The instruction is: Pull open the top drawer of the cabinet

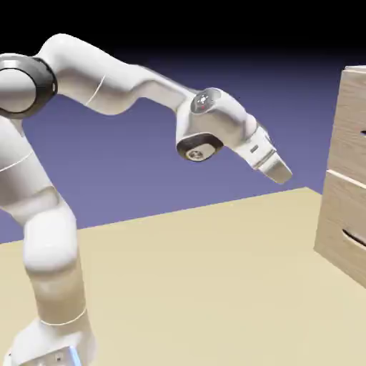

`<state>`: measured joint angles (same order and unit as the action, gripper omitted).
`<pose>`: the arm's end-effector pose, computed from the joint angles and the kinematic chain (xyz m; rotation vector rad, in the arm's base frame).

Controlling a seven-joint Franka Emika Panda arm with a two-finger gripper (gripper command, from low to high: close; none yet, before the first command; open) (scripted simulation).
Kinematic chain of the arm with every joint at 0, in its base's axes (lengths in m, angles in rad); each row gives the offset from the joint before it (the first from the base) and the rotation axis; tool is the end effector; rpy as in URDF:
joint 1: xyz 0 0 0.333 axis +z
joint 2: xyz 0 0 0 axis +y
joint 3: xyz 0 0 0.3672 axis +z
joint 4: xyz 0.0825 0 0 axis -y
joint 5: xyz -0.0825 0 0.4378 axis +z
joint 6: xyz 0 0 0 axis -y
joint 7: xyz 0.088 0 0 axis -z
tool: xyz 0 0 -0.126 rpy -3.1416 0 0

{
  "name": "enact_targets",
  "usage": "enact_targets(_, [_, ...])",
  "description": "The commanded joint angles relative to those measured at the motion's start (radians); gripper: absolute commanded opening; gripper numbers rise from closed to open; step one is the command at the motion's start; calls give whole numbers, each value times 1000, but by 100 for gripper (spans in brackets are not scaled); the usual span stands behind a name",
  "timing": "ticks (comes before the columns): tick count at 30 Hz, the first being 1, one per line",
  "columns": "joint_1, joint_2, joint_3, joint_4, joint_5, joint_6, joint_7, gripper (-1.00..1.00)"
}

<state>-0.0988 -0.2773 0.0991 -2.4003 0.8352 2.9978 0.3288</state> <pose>0.5361 -0.0481 0.5174 -2.0585 1.2566 -0.9473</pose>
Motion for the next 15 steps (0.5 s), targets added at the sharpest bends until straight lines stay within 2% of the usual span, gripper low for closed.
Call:
enact_targets(1, [-6,15,5,21,44,-2,-21,0])
enact_targets(15, [-87,229,77,320,652,-31,-322,0])
